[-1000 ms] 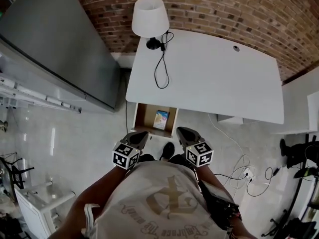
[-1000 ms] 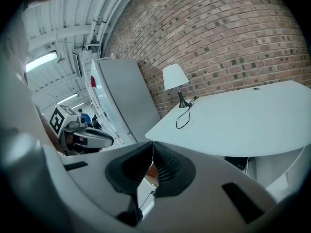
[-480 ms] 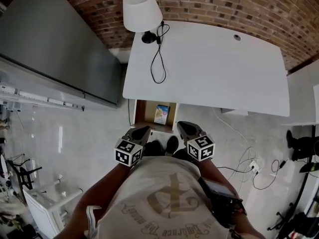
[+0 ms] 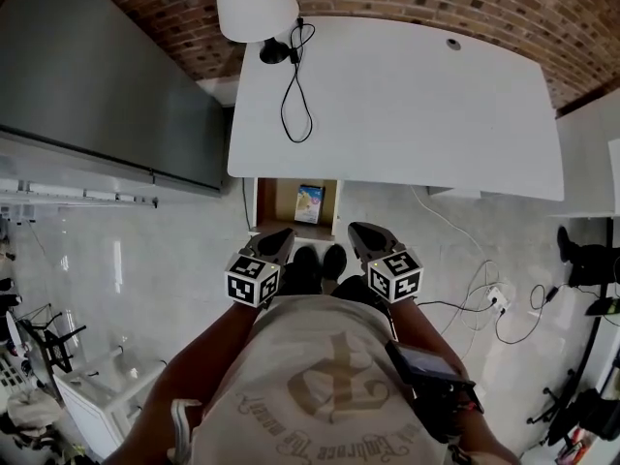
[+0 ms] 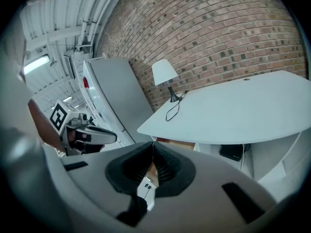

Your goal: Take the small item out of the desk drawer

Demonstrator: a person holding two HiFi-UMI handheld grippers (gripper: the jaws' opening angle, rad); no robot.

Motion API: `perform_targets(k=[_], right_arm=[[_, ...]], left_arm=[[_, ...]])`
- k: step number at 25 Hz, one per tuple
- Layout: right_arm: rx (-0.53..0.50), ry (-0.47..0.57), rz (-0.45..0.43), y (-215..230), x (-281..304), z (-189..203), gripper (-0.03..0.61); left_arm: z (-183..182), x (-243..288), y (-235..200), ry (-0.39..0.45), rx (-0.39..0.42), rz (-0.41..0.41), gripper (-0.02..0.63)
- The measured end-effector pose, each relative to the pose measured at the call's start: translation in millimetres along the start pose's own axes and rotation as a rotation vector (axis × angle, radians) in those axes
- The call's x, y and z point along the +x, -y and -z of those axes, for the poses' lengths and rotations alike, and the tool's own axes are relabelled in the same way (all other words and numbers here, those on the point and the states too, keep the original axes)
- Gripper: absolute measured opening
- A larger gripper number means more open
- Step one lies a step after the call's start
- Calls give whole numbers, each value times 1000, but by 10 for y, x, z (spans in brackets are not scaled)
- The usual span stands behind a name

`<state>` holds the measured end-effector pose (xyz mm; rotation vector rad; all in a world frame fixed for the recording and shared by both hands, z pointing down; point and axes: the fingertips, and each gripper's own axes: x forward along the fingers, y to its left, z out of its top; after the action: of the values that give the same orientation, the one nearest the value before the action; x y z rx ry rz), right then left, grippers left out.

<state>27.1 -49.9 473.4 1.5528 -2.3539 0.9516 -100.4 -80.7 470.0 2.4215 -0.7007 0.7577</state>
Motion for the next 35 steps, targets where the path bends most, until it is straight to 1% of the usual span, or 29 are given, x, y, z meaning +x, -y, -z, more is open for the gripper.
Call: perform_targets(k=[2,7,11,14,19,21,24,28,29,31,35], right_arm=[[9,-2,9,22,-13,39,6],[22,-2,18,29,21,112,6],[35,-2,22,13,56,144,6],[40,-15,34,36,82,195,6],[49,-39,43,35,129,302,6],[49,-42,46,39,137,311,6],[54,-43,51,47,152,326,6],[71,-42,61,92,163,371,6],[77,-41,64,102,160,385,6],[87,-39,68,119,157,416,6],[108,-37,71,159,188,493,6]], left_arm=[[30,30,3,-7,-5,1,9],[138,54,-18,-39,30,10,9],[248,75,-85,-65,23,6,9],[329,125,-116,-85,18,5,9],[443,180,-127,-116,42,7,9],[472,218,-146,-127,36,4,9],[524,262,-188,-140,7,-2,11],[589,332,-257,-157,-6,-32,14],[605,353,-270,-165,-8,-39,23],[634,392,-292,-181,-18,-53,133],[664,468,-335,-199,-32,-80,214]])
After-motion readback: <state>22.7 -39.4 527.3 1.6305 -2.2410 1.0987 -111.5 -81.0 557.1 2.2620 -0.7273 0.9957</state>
